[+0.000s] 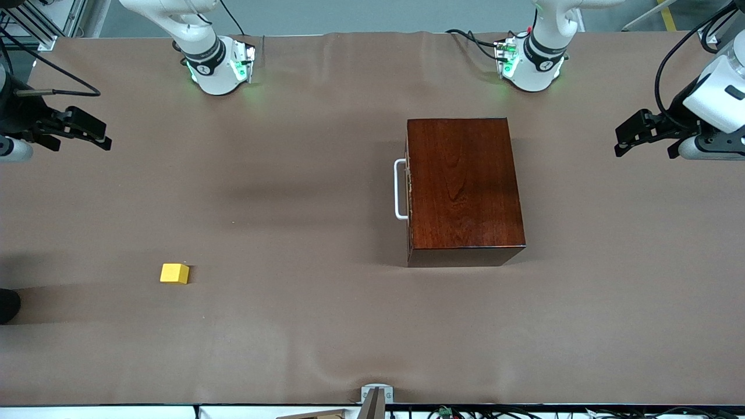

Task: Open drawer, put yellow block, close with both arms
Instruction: 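Move the left gripper toward the drawer handle while the right gripper reaches the cube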

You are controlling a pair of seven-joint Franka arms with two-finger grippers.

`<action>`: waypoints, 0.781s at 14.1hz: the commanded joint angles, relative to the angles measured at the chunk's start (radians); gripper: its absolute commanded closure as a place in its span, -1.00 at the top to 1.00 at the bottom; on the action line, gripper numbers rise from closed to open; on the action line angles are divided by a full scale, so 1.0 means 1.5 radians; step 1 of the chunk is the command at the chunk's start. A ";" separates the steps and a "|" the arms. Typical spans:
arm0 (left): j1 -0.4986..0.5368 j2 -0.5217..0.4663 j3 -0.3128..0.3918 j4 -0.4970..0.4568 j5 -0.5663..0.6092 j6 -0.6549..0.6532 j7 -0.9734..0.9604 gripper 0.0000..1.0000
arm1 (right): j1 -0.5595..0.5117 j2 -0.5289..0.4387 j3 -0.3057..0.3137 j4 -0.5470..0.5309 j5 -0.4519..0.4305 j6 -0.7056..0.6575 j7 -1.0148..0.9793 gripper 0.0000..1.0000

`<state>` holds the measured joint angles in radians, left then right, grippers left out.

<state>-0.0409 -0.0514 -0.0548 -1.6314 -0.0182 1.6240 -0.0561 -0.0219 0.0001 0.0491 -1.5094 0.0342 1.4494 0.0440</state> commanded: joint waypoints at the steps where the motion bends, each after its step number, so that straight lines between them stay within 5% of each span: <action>1: -0.001 -0.005 -0.004 0.006 0.014 -0.007 -0.004 1.00 | -0.009 0.004 0.005 0.013 -0.002 -0.009 -0.004 1.00; 11: -0.001 0.007 -0.003 0.014 0.008 -0.001 -0.009 1.00 | -0.037 0.015 0.003 0.012 0.026 0.054 -0.004 1.00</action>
<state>-0.0445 -0.0494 -0.0572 -1.6300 -0.0181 1.6240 -0.0572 -0.0527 0.0044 0.0432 -1.5095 0.0515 1.5070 0.0440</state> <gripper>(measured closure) 0.000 0.000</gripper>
